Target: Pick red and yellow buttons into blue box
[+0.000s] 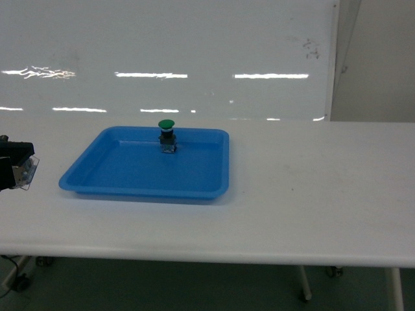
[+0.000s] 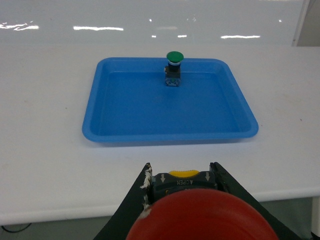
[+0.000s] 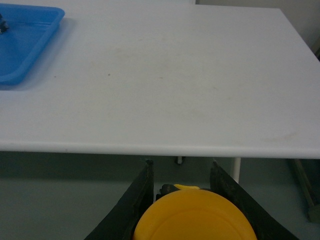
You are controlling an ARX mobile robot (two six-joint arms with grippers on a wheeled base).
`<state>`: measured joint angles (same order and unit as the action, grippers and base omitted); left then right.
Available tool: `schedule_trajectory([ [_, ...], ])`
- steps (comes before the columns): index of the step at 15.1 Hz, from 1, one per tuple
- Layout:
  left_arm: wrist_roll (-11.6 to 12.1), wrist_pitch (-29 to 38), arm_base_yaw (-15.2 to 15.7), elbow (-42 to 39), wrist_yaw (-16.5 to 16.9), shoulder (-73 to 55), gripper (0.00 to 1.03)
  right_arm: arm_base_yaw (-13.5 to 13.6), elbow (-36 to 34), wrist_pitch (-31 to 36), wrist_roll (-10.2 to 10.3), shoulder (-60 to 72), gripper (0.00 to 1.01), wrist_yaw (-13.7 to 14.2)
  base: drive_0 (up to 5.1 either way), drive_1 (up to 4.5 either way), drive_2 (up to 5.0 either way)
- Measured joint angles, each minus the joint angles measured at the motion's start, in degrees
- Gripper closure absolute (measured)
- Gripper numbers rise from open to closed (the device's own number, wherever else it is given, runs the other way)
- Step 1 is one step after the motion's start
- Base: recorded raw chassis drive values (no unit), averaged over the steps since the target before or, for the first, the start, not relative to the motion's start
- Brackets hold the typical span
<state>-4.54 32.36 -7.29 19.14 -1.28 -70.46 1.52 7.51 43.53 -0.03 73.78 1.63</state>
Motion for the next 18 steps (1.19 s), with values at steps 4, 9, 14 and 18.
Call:
schedule_trajectory([
  [4, 0.02, 0.07, 0.0, 0.0, 0.0, 0.0, 0.75, 0.0, 0.0, 0.07, 0.0, 0.0, 0.7, 0.04, 4.6, -3.82, -1.1],
  [9, 0.02, 0.09, -0.07, 0.0, 0.02, 0.0, 0.75, 0.0, 0.0, 0.04, 0.0, 0.0, 0.7, 0.04, 4.8, -3.54, -1.1],
  [14, 0.02, -0.04, -0.07, 0.0, 0.0, -0.02, 0.75, 0.0, 0.0, 0.15, 0.0, 0.0, 0.7, 0.04, 4.6, -3.93, -0.7],
  [18, 0.0, 0.11, -0.07, 0.0, 0.02, -0.02, 0.75, 0.0, 0.0, 0.09, 0.0, 0.0, 0.7, 0.04, 4.7, -3.86, -0.6],
])
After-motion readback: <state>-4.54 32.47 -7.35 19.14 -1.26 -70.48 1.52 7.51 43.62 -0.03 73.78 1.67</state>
